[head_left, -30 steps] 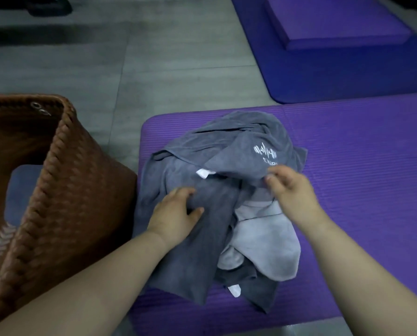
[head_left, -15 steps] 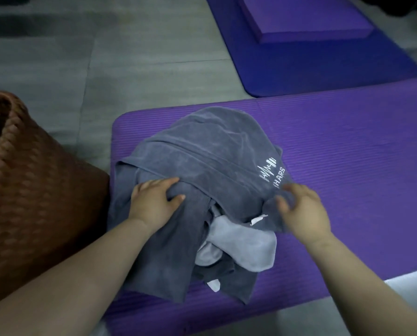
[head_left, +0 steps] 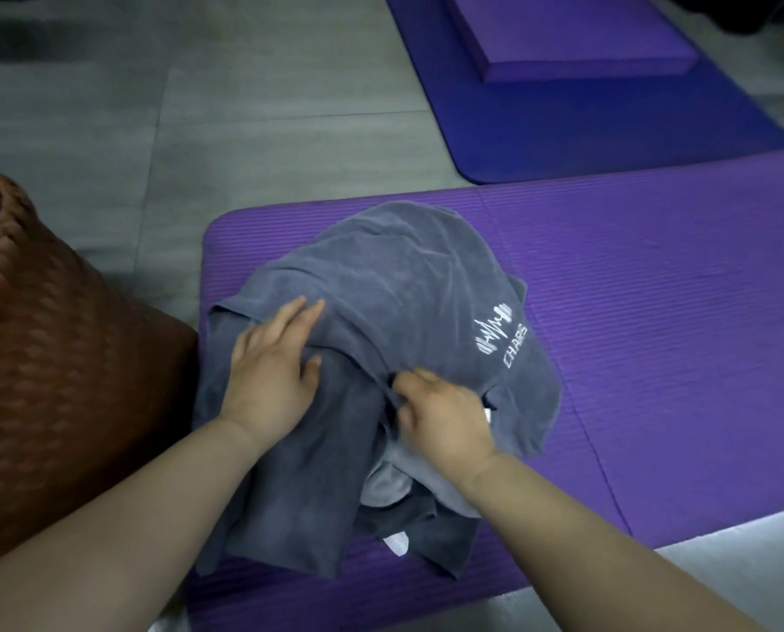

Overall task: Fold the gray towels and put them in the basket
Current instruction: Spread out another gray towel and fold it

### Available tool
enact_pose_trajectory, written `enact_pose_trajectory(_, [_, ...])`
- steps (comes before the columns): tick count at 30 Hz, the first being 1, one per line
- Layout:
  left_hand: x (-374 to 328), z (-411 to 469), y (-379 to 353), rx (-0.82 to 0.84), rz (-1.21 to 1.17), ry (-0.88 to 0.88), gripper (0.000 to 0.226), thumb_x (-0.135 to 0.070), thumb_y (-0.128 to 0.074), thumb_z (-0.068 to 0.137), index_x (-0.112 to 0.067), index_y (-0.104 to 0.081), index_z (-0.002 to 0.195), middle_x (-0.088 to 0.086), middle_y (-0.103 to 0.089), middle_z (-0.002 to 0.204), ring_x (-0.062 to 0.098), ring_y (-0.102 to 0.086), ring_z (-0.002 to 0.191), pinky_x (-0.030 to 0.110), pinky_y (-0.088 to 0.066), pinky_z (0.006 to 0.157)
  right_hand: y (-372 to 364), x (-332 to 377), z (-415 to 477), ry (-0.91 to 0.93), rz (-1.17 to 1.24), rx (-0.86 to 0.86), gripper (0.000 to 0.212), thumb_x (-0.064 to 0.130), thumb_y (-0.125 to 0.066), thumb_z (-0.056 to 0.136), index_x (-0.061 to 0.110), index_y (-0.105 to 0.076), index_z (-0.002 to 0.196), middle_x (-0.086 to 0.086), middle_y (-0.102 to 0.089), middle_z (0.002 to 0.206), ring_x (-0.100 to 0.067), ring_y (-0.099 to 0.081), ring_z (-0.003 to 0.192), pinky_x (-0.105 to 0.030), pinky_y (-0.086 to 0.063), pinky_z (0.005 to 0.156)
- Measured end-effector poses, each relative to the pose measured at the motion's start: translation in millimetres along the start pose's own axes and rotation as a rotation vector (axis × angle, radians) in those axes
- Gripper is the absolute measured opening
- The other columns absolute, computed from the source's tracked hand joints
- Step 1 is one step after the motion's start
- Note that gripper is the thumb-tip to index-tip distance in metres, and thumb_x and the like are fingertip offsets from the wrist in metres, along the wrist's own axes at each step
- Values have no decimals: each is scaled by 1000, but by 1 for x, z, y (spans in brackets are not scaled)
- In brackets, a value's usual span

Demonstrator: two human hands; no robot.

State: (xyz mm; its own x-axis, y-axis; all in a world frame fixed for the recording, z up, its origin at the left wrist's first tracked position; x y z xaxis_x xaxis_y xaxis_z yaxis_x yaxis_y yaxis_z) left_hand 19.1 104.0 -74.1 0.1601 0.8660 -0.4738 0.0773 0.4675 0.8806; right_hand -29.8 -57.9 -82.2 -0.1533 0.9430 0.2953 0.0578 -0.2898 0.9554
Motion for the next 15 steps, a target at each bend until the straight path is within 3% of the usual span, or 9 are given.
enact_pose_trajectory(2, [5,5,-3,74,97,-26,49,-22,-45,87,-21,-42,135,0,-35,147,20,-28,138,34,-8,113,5,11,-3,86,99,-28,24,24,-36,59,21,-59,56,6,-59,52,-15,-57,40,-14,-30,29])
enact_pose_trajectory(4, [10,6,-5,101,141,-55,45,-26,-42,79,-18,-61,118,3,-58,129,21,-44,128,39,-12,111,19,12,-6,83,210,-65,28,26,-36,62,19,-62,63,4,-63,59,-16,-62,51,-18,-38,36])
enact_pose_trajectory(5, [12,5,-6,46,146,-87,44,-29,-41,73,-14,-70,102,8,-69,109,24,-58,113,42,-19,108,29,10,-7,28,266,-17,32,31,-35,65,20,-64,72,3,-67,68,-16,-64,64,-22,-43,49])
enact_pose_trajectory(7, [13,9,-4,-127,127,-81,43,-31,-37,68,-9,-73,77,11,-73,76,28,-69,81,34,-26,97,40,5,-4,-62,238,157,38,43,-38,78,27,-61,102,3,-69,100,-16,-61,97,-26,-44,78])
enact_pose_trajectory(9, [5,20,6,-216,91,-25,40,-31,-39,70,-6,-70,73,12,-71,69,29,-69,71,33,-22,91,46,2,-1,-90,103,304,36,44,-44,89,30,-51,121,-1,-62,120,-23,-53,116,-30,-41,89])
enact_pose_trajectory(13, [-13,35,40,-261,116,-126,31,-25,-43,68,-5,-66,73,13,-69,69,24,-66,67,32,-24,91,89,-1,15,-207,228,91,26,26,-46,92,24,-61,113,-6,-66,112,-27,-57,111,-32,-43,85])
enact_pose_trajectory(15, [-21,36,70,-261,74,-123,32,-24,-43,64,-3,-65,73,16,-68,70,19,-57,72,31,-28,85,121,-5,21,-244,373,-21,27,20,-49,87,23,-65,110,-2,-69,92,-21,-61,97,-35,-45,86])
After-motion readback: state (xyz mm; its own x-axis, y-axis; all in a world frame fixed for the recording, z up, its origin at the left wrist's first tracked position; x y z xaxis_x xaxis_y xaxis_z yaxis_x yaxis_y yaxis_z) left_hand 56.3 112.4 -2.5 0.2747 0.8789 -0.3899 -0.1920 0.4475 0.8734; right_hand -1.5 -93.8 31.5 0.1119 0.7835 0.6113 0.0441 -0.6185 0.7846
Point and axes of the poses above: each hand's wrist, its own z-axis towards the middle knuckle, its own y-axis out of the back of the hand, x = y × z, the point moved 1 cm from there along z, towards the middle knuckle
